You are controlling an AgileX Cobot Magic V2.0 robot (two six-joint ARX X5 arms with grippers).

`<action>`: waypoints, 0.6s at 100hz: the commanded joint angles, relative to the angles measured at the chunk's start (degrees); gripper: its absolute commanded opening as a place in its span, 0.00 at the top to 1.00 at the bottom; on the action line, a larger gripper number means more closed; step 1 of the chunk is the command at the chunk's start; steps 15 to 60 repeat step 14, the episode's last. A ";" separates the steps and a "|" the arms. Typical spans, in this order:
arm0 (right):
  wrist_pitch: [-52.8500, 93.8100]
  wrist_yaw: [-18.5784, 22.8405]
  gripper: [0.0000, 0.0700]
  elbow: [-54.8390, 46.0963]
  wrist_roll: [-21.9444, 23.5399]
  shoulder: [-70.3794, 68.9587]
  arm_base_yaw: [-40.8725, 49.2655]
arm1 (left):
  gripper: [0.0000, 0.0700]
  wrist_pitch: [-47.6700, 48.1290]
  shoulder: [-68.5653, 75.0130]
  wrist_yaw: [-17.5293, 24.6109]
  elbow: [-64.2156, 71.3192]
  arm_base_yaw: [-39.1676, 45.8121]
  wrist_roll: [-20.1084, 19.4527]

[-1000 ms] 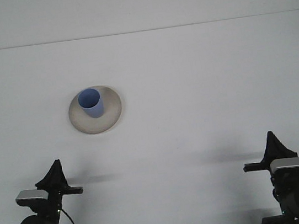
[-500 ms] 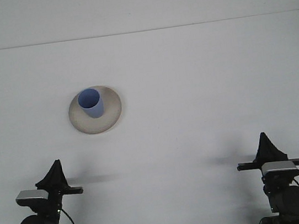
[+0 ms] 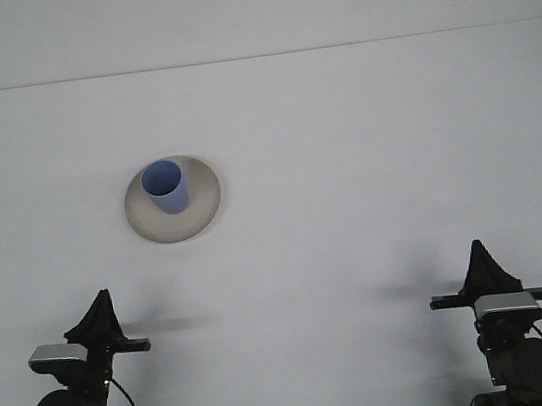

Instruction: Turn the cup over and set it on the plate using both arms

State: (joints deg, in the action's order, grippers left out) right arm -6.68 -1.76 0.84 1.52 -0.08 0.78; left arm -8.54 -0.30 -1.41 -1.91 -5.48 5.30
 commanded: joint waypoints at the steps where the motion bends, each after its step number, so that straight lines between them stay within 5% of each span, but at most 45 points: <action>1: -0.50 -0.15 1.00 -0.11 -0.02 0.00 0.02 | 0.98 -0.57 0.11 0.11 1.09 0.00 0.13; 60: -0.50 -0.15 1.00 -0.11 -0.04 0.00 0.02 | 0.98 -0.57 0.11 0.11 1.09 0.00 0.13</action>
